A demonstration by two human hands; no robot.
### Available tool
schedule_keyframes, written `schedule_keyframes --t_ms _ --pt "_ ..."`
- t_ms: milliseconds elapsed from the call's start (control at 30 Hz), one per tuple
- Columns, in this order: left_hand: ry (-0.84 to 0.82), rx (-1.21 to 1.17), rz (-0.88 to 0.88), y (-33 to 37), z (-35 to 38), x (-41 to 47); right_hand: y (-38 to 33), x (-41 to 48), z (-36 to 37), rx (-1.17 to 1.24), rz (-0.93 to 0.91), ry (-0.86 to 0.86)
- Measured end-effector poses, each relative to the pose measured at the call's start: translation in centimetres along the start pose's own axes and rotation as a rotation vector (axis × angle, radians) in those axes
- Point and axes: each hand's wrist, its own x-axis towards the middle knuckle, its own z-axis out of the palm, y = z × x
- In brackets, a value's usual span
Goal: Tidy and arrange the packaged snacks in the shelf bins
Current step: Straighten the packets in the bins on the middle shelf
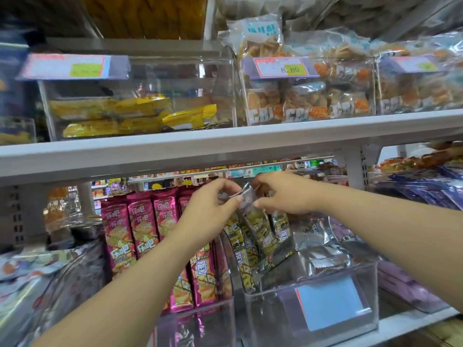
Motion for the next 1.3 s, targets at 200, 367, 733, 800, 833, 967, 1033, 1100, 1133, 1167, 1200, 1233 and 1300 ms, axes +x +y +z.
schedule_keyframes --t_ms 200,367,733,800,833,967,1033,1100,1133,1167,1200,1233,1300 --pt "0.063 0.039 0.048 0.5 0.2 0.3 -0.3 0.8 0.6 0.155 -0.028 0.023" --pt "0.042 0.07 0.08 0.7 -0.1 0.6 0.6 1.4 0.7 0.443 0.09 0.063" --pt "-0.152 0.446 0.151 -0.7 1.5 2.2 1.0 2.8 2.7 0.556 0.29 -0.206" --pt "-0.192 0.542 0.155 -0.7 1.6 2.4 1.1 2.7 3.0 0.533 0.286 -0.223" --pt "-0.208 0.582 0.152 -0.8 1.5 2.5 1.1 2.6 3.0 0.516 0.283 -0.238" --pt "-0.264 0.665 0.073 -1.1 1.4 2.5 1.3 0.9 0.7 0.282 0.196 -0.353" --pt "-0.266 0.691 0.052 -1.2 1.4 2.5 0.9 -0.7 -1.3 0.188 0.168 -0.474" --pt "-0.245 0.686 0.039 -1.3 1.4 2.6 0.7 -2.0 -2.7 0.147 0.152 -0.579" --pt "-0.241 0.68 0.027 -1.3 1.5 2.8 0.7 -2.4 -3.1 0.137 0.131 -0.601" --pt "-0.243 0.677 0.015 -1.3 1.6 2.9 0.7 -2.8 -3.5 0.134 0.11 -0.597" --pt "-0.246 0.678 0.007 -1.3 1.7 3.0 0.8 -3.0 -3.8 0.135 0.092 -0.588" --pt "-0.247 0.677 0.004 -1.2 1.7 3.1 0.8 -3.1 -4.1 0.136 0.076 -0.585" --pt "-0.245 0.667 0.004 -1.3 1.8 3.1 1.0 -3.4 -4.7 0.135 0.055 -0.607"
